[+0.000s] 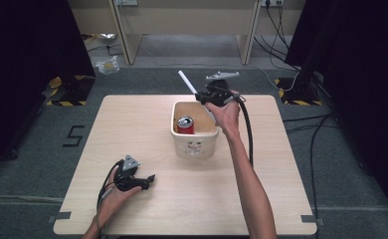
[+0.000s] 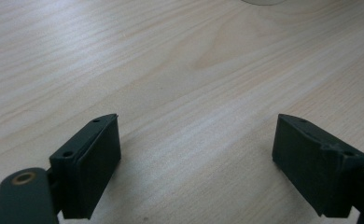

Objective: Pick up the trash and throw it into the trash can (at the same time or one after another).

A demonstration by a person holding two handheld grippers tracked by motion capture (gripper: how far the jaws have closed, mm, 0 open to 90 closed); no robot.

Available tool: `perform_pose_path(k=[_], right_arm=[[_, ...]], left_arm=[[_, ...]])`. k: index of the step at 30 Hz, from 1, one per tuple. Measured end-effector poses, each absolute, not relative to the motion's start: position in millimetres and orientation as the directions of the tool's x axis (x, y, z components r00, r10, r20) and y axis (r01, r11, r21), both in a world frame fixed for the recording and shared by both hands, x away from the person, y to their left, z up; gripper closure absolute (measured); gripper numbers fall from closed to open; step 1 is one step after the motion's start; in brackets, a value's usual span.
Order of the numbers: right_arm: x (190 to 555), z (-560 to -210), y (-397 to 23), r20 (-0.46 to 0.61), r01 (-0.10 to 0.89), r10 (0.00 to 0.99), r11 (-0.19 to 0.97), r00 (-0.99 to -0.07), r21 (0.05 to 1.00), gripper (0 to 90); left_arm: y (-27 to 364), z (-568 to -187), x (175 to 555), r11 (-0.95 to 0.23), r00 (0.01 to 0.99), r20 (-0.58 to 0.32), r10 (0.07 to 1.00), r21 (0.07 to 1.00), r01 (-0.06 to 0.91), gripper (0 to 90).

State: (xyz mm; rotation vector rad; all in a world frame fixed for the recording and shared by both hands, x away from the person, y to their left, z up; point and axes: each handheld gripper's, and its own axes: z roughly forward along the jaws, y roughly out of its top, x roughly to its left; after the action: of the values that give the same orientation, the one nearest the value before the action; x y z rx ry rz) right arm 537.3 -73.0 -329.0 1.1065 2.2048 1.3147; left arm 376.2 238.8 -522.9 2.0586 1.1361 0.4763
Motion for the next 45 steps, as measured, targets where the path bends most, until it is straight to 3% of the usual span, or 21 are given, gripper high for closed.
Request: perform_pose_path(k=[45], right_arm=[[553.9, -369.6, -45.7, 0.098, 0.536, 0.748, 0.371, -0.656, 0.759, 78.7]], left_arm=[[238.5, -523.1, 376.2, -0.343, 0.54, -0.027, 0.841, 0.746, 0.571, 14.6]])
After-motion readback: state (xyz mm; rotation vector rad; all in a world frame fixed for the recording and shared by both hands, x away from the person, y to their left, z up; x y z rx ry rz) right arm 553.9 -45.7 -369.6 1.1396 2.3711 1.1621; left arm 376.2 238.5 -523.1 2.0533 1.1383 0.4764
